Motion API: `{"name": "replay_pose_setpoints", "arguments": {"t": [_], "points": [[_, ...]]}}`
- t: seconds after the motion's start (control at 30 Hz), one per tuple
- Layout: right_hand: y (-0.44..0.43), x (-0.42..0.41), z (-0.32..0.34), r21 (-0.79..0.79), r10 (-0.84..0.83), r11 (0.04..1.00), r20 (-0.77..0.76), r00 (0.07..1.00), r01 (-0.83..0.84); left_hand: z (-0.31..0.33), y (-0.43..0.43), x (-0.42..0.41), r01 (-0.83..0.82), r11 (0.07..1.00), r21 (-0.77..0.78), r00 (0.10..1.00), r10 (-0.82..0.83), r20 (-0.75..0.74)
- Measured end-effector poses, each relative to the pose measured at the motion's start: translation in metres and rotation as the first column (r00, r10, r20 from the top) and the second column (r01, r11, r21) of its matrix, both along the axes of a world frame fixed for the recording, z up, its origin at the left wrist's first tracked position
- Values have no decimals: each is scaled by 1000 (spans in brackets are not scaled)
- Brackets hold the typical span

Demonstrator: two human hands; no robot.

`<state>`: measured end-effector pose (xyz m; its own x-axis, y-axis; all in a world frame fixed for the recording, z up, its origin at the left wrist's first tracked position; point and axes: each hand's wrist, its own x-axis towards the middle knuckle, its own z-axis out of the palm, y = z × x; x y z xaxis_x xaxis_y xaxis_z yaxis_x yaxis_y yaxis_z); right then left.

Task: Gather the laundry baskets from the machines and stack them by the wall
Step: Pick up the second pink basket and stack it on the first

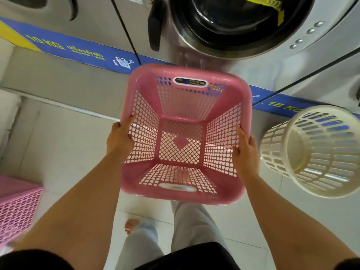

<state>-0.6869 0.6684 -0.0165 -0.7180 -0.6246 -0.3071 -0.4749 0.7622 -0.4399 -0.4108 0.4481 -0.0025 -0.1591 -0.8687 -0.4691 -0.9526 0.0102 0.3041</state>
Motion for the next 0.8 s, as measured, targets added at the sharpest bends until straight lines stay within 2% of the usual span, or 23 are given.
{"name": "replay_pose_setpoints", "arguments": {"t": [0.2, 0.4, 0.63, 0.8], "points": [[1, 54, 28, -28, 110, 993, -22, 994, -110, 27, 32, 77, -126, 991, -33, 991, 124, -59], [-14, 144, 53, -96, 237, 967, -4, 971, -236, 60, 70, 189, -312, 945, -101, 948, 301, -106], [-52, 274, 85, -162, 422, 894, -11, 906, -418, 93, 114, 337, -528, 814, -242, 849, 492, -195], [-82, 373, 108, -264, 541, 811, -4, 841, -523, 114, 150, 443, -645, 691, -326, 764, 598, -242]]}}
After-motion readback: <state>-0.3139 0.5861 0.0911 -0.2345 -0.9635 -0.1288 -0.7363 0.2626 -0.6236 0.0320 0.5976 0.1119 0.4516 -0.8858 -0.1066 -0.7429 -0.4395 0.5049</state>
